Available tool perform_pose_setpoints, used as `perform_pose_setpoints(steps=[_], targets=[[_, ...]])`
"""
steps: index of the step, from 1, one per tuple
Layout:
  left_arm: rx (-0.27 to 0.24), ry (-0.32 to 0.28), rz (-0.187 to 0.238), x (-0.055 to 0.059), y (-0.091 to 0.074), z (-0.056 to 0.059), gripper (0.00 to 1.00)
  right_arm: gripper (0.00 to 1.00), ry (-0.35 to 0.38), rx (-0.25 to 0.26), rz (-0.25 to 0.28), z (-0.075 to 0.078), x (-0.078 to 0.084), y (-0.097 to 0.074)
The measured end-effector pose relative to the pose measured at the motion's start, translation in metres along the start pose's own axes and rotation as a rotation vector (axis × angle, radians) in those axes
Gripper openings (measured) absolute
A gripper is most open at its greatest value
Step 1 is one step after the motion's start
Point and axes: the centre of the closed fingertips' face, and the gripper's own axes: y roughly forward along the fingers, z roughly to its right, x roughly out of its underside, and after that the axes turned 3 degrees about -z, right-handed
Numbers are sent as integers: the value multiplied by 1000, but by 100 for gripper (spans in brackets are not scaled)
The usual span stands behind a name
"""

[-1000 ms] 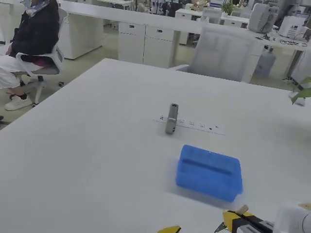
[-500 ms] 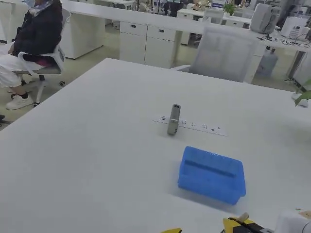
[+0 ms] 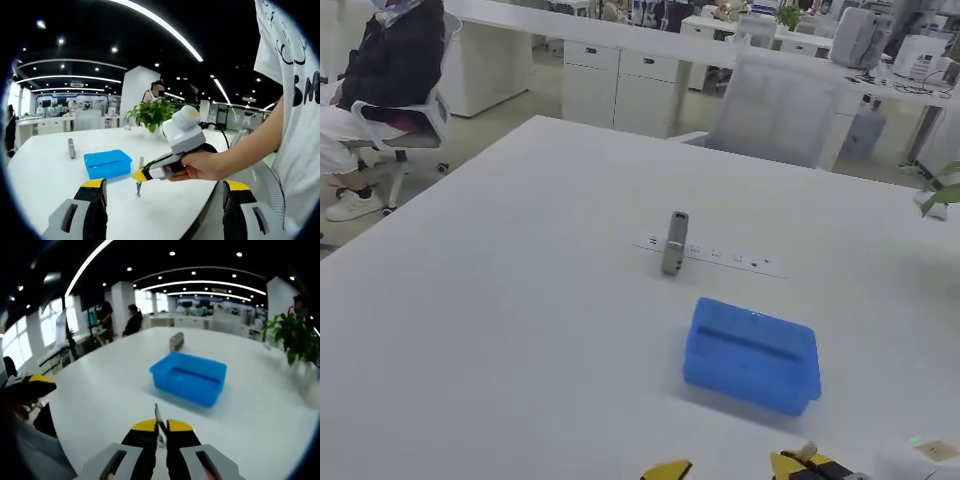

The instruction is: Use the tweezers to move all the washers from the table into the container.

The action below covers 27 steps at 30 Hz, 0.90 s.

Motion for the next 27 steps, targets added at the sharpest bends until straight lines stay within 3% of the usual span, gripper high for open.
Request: perform_pose_setpoints(steps=[11, 14, 19, 27], targets=[[-8, 9, -9, 2, 0, -1, 99, 1, 28, 15, -2, 3, 3, -4], [-11, 10, -9, 2, 0, -2, 99, 1, 42, 20, -18, 10, 4, -2], [-17, 15, -27, 5, 1, -3, 99, 1, 84, -14, -51, 16, 2, 2], [-30, 21, -45, 7, 1, -5, 99, 1, 66, -25, -19, 16, -18, -5]])
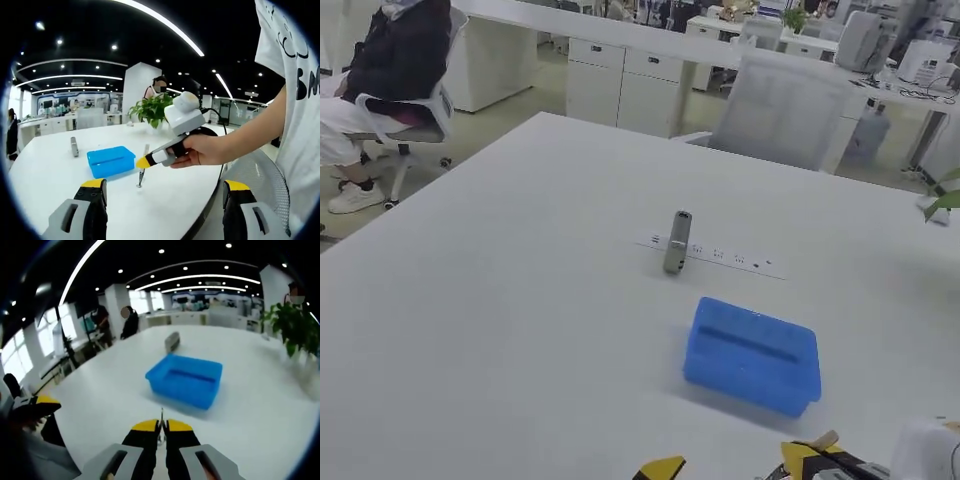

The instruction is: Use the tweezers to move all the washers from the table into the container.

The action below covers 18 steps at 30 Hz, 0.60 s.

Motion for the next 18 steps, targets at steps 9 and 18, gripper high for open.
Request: perform_pose_setpoints(steps=[9, 18], targets=[[-2, 6, -34, 6, 2, 0, 99, 1, -36, -11, 37, -2, -24, -2], [-4, 7, -53, 10, 2, -1, 99, 1, -74, -2, 85, 11, -61, 3]])
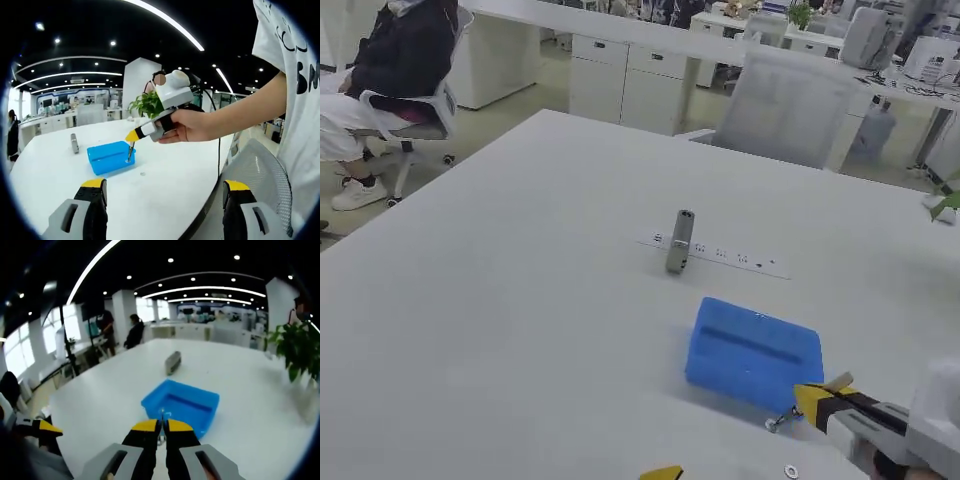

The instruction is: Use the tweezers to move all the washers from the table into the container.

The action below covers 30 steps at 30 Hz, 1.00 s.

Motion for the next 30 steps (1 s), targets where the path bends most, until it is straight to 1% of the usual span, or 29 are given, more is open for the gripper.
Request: perform_pose_setpoints(steps=[5, 7, 10, 11, 14, 16, 18, 20, 21, 24, 28, 30], targets=[[-3, -4, -8, 1, 0, -1, 99, 1, -23, 5, 24, 7, -18, 7], [-4, -6, -11, 1, 0, -1, 99, 1, -30, 9, 30, 9, -23, 10], [-10, -1, -16, 2, 0, -2, 99, 1, -40, 17, 44, 15, -33, 17], [-17, 3, -24, 4, 0, -3, 99, 1, -43, 19, 46, 15, -34, 17], [-20, 0, -35, 5, 0, -4, 99, 1, -52, 32, 52, 23, -39, 27], [-24, 1, -33, 5, 0, -5, 99, 1, -52, 38, 46, 30, -38, 35], [-24, 0, -35, 5, 0, -4, 99, 1, -60, 42, 35, 33, -35, 41], [-26, -1, -41, 6, 0, -5, 99, 1, -78, 47, 13, 36, -29, 51], [-28, -1, -45, 7, 0, -5, 99, 1, -85, 49, 0, 36, -26, 54], [-33, 2, -56, 9, 0, -6, 95, 1, -104, 56, -29, 38, -18, 63], [-36, 0, -53, 8, 0, -7, 96, 1, -108, 55, -49, 38, -13, 71], [-36, -2, -68, 11, 0, -7, 95, 1, -108, 54, -60, 39, -9, 75]])
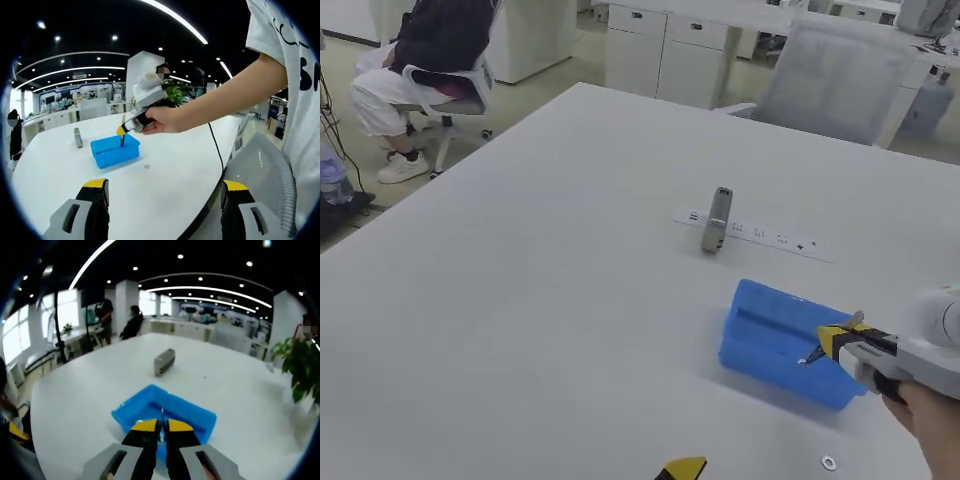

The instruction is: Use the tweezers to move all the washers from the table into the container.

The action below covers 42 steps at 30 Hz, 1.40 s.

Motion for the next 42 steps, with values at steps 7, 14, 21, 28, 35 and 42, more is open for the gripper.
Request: perform_pose_setpoints(steps=[7, 14, 21, 28, 35, 42], targets=[[3, -1, -15, 2, 1, 0, 95, 2, -8, 2, -36, -1, 11, 9], [4, -1, -34, 5, 2, 0, 94, 2, -5, -6, -50, -4, 15, 12], [-3, 5, -43, 7, 3, -1, 95, 2, 2, -6, -59, -5, 16, 12], [-5, 7, -44, 7, 3, -2, 95, 3, 35, 4, -37, 4, 8, 0], [-8, 15, -39, 6, 3, -2, 96, 3, 26, 9, 33, 0, -10, -32], [-3, 15, -31, 6, 3, -1, 96, 3, 55, 3, 84, -6, -14, -63]])
